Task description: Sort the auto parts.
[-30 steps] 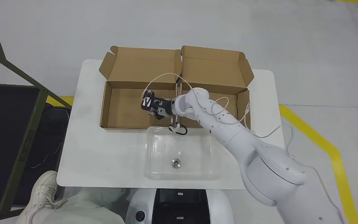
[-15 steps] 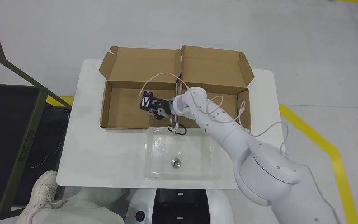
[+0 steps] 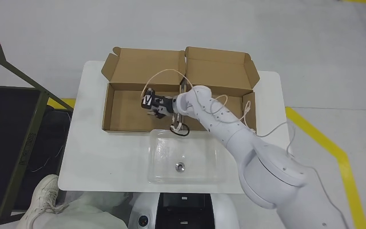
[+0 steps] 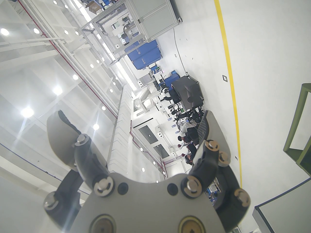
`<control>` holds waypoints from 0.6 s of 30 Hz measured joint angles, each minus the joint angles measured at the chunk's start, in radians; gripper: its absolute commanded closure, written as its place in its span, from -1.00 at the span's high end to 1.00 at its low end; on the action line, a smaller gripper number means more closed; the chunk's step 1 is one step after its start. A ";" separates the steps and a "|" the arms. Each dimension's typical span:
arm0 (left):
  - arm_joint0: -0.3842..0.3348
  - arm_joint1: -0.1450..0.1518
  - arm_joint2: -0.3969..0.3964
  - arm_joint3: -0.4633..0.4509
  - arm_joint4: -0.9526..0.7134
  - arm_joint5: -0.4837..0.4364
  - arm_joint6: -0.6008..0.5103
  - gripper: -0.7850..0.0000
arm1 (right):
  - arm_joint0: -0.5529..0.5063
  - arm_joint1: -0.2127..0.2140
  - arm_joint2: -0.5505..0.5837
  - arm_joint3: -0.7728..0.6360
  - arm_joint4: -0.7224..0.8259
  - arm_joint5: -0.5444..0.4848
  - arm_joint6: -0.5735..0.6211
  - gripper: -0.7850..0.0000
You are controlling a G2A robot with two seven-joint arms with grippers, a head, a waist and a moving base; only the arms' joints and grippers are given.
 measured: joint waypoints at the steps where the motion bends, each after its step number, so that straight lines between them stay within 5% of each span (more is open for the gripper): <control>1: 0.000 0.000 0.000 0.000 0.000 0.000 0.000 1.00 | 0.001 0.002 0.002 -0.005 -0.004 -0.001 -0.011 -0.18; 18: 0.000 0.000 0.000 0.000 0.000 0.000 0.000 1.00 | -0.054 0.102 0.070 -0.245 -0.103 -0.021 -0.113 -0.07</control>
